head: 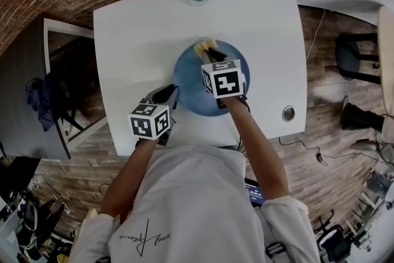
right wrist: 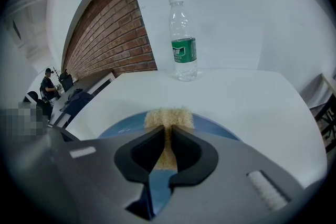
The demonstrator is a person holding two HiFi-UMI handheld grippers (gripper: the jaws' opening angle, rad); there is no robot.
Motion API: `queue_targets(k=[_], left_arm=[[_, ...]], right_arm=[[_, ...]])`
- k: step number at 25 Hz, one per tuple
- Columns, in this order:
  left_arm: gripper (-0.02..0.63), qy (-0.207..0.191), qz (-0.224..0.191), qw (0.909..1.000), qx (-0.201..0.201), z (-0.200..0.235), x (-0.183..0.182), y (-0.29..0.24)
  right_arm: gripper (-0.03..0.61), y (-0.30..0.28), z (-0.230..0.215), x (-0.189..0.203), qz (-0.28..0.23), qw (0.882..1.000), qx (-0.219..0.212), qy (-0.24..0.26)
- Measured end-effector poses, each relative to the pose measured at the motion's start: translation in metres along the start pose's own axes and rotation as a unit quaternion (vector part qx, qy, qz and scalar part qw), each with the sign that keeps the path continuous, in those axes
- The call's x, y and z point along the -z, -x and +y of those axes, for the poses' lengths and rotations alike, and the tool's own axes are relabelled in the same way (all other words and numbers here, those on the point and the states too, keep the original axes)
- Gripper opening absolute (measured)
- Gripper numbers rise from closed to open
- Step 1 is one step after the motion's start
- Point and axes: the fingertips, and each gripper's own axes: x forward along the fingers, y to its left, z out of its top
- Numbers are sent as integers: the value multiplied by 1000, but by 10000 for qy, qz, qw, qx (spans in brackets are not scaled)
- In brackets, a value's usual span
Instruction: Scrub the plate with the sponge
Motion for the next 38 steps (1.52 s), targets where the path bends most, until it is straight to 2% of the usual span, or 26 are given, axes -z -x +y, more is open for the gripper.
queue_targets(k=[18,38], left_arm=[[74,30,-12,10000,-1,0,-1,0],[72,53,-46,10000,-40,0,-1,0]], right_arm=[[37,-4,19,3,80,9998,-128,132],[40,-5,54,18,124,9975,-601,363]])
